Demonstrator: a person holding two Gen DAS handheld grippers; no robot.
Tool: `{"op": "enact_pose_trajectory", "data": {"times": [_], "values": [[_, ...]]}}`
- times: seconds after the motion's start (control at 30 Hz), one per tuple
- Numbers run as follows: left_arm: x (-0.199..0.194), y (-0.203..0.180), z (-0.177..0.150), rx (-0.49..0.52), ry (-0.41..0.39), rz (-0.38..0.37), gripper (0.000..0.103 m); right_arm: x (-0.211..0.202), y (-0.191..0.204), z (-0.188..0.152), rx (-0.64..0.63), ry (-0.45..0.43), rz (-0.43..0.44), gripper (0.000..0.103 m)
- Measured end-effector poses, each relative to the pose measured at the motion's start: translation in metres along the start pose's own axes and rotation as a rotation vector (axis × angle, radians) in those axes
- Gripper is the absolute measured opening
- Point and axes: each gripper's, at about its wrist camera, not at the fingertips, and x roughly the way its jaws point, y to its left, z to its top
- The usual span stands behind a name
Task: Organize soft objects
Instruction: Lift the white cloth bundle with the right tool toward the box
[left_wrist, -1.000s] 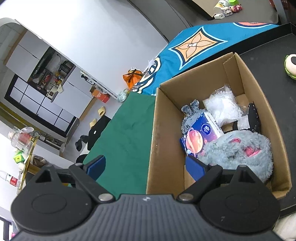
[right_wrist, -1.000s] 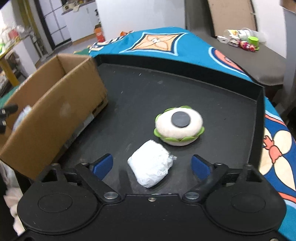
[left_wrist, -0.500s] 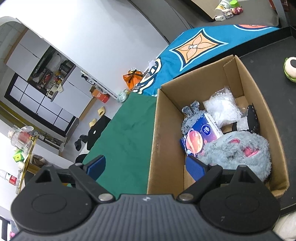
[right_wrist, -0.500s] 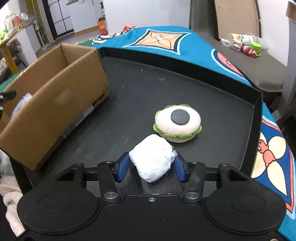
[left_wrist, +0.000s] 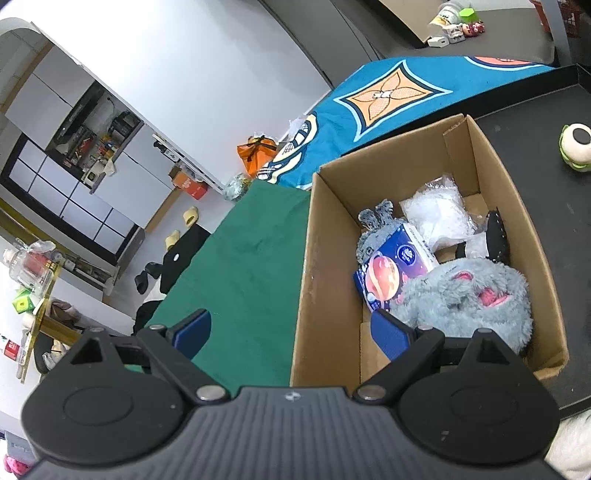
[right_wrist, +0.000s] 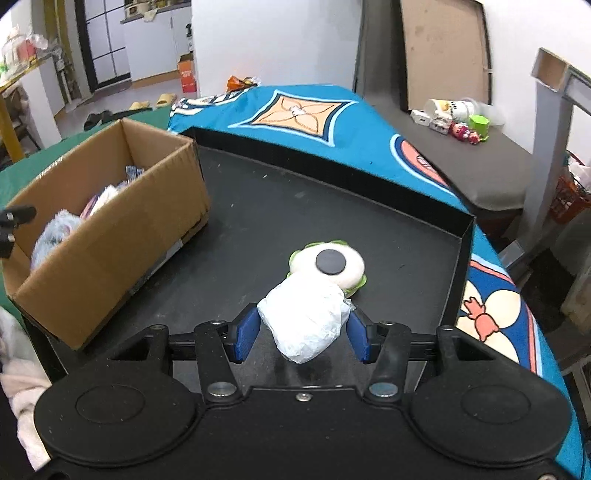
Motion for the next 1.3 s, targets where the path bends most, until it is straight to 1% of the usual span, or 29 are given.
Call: {"op": "enact_pose_trajectory", "data": {"times": [0.2,0.27,0.43,0.6,0.7,0.73,0.87,0.97,1.07,1.13,1.17,1.23,1.3], "values": [[0.001,0.007,-0.004,-0.027,0.005,-0.019,0.093,-0.016,0.006,0.005,0.006,-0.03,-0.039,0.05],[0.0,0.009,-0.005,-0.032,0.002,-0.029,0.093,-0.023,0.012,0.008,-0.019,-0.048,-0.065,0.05],[-0.003,0.014,-0.007,-0.05,-0.007,-0.049,0.092,-0.039,0.024,0.016,-0.046,-0.079,-0.094,0.05],[-0.006,0.022,-0.011,-0.084,-0.02,-0.078,0.092,-0.05,0.031,0.025,-0.034,-0.103,-0.096,0.05],[-0.005,0.026,-0.012,-0.104,-0.019,-0.096,0.091,-0.056,0.041,0.031,-0.059,-0.123,-0.104,0.05],[-0.005,0.027,-0.012,-0.11,-0.017,-0.102,0.09,-0.059,0.045,0.031,-0.065,-0.128,-0.1,0.05],[-0.003,0.031,-0.013,-0.133,-0.013,-0.125,0.089,-0.067,0.055,0.044,-0.079,-0.149,-0.09,0.05],[-0.001,0.033,-0.014,-0.144,-0.01,-0.14,0.086,-0.072,0.063,0.052,-0.088,-0.165,-0.09,0.05],[0.002,0.035,-0.015,-0.155,0.002,-0.152,0.079,-0.075,0.07,0.061,-0.102,-0.184,-0.086,0.05],[0.004,0.036,-0.015,-0.162,0.013,-0.16,0.071,-0.076,0.074,0.066,-0.112,-0.198,-0.089,0.05],[0.006,0.037,-0.015,-0.167,0.018,-0.164,0.069,-0.077,0.077,0.07,-0.116,-0.203,-0.087,0.05],[0.008,0.038,-0.016,-0.175,0.027,-0.176,0.062,-0.076,0.082,0.076,-0.123,-0.21,-0.082,0.05],[0.011,0.04,-0.016,-0.188,0.036,-0.19,0.058,-0.076,0.087,0.081,-0.135,-0.218,-0.078,0.05]]}}
